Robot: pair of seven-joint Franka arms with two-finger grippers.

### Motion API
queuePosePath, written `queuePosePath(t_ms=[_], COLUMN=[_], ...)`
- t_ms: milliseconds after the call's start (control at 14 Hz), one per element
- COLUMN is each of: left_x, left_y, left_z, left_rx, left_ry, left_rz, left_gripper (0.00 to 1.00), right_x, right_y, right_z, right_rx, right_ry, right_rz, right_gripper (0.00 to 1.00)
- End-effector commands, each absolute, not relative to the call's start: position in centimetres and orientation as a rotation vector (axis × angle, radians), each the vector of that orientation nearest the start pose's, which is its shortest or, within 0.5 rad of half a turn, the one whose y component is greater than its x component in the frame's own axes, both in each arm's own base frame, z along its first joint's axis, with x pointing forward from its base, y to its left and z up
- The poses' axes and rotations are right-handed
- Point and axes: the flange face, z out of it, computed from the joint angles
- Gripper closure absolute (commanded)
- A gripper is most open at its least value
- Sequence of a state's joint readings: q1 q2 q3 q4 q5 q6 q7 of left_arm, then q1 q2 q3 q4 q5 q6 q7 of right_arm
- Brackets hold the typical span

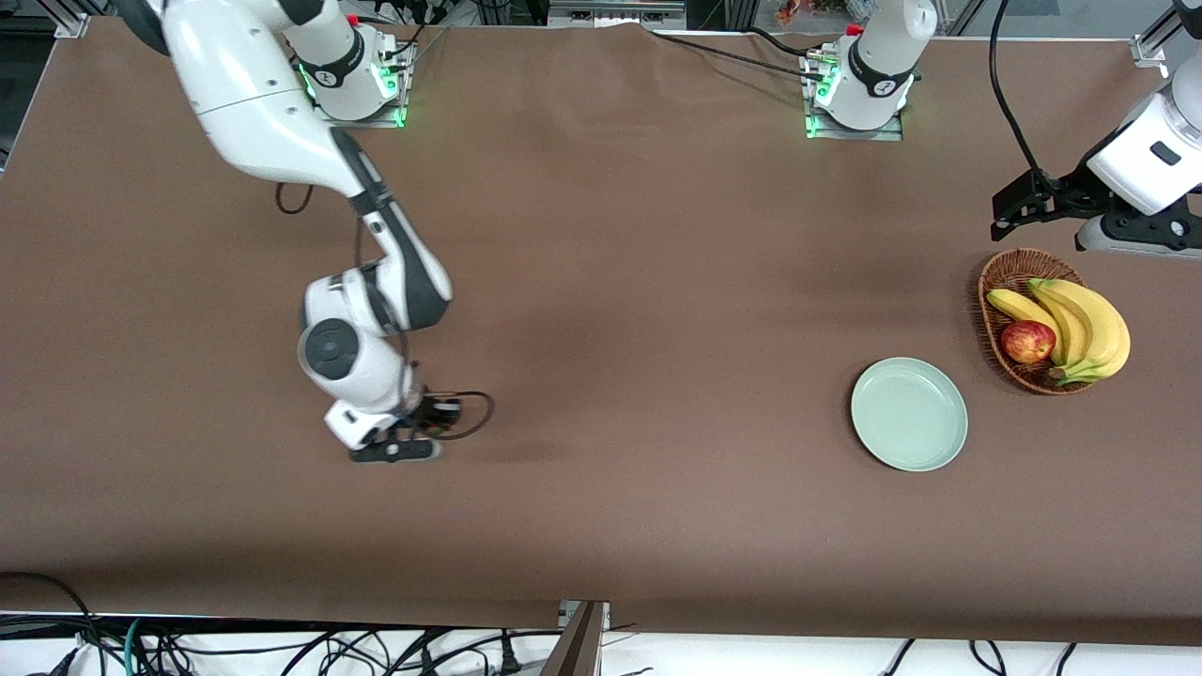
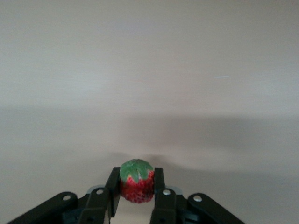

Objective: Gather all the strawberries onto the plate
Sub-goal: 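Carry the strawberry to mid-table with the right gripper and release it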

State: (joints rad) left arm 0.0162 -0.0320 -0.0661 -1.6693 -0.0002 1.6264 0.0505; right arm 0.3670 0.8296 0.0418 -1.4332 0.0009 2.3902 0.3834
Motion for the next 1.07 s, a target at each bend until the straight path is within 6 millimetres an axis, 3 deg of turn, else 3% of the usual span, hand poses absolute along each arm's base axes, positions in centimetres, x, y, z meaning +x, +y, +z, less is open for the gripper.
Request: queuePosePath(t_ms=[0, 214, 427, 712, 854, 997], left_x=[54.4, 54.4, 54.4, 54.4, 54.4, 54.4], left_y=[-2.7, -2.7, -2.7, -2.8, -2.7, -2.7], left_z=[60.7, 60.8, 60.7, 60.7, 60.7, 60.7], left_rx=[-3.133, -3.133, -3.133, -3.134, -3.133, -3.133], left_ry=[0.164, 0.164, 0.164, 0.164, 0.164, 0.164], left_rz=[0.007, 0.005, 0.007, 0.007, 0.007, 0.007], left_gripper=[0.00, 0.00, 0.00, 0.00, 0.00, 0.00], right_x=[67.5, 63.8, 59.0, 53.3, 50.8, 49.9], right_y=[37.6, 46.6, 53.7, 60.8, 62.8, 63.6], right_z=[20.3, 21.0, 20.8, 18.5, 17.7, 17.8], right_rx=[-2.993, -2.894, -2.795, -2.727, -2.721, -2.727], right_ry=[0.176, 0.298, 0.271, 0.192, 0.190, 0.180], right_rz=[-0.226, -0.284, -0.344, -0.356, -0.333, -0.340], right_gripper=[0.81, 0.81, 0.80, 0.81, 0.77, 0.00])
